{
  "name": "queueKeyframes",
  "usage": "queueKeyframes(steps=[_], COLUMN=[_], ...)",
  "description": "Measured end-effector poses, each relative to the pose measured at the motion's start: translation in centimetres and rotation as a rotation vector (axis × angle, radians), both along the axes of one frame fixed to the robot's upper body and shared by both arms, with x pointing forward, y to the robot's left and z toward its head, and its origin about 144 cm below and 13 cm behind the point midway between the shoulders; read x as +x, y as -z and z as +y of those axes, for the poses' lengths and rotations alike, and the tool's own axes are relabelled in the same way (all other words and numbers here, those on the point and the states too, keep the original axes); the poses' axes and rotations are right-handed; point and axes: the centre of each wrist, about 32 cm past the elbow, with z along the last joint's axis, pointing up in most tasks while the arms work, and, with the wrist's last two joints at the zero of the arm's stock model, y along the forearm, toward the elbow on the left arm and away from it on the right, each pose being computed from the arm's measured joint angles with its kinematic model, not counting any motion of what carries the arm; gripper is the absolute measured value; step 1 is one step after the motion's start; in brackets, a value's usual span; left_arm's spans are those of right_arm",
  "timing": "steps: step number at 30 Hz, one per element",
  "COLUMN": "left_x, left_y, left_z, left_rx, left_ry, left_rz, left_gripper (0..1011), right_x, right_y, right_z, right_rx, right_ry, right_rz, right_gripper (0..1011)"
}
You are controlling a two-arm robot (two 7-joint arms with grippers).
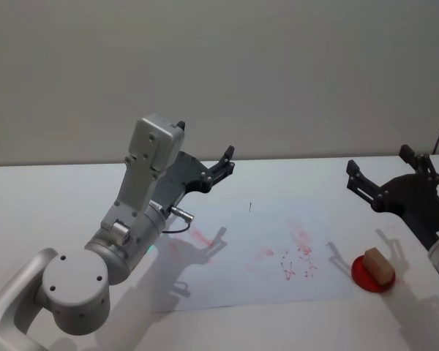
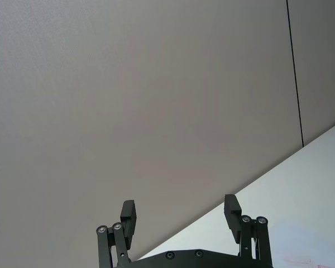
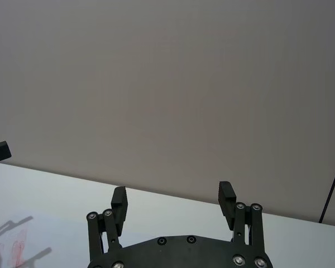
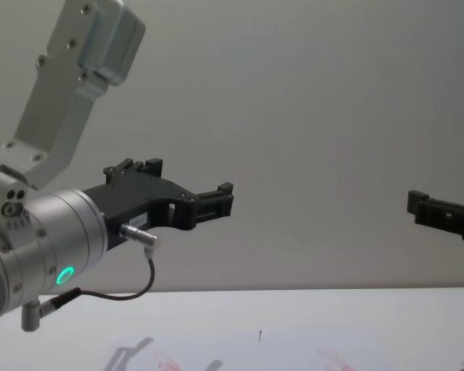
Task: Use the one hand to pick up the stamp and affix it onto the A4 paper.
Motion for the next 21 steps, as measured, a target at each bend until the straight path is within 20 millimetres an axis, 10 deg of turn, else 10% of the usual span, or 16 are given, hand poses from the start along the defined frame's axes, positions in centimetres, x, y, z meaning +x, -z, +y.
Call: queueKeyframes(steps=[21], left_x=[0.00], left_y=[0.00], left_z=[0.00], left_rx=[0.000], left_ry=[0.000], left_rz=[0.000], left_gripper=[1001], right_x=[-0.01], right_y=[-0.01], right_z=[-0.01], right_rx=[0.000], right_ry=[0.000], right_rz=[-0.001], right_gripper=[1001])
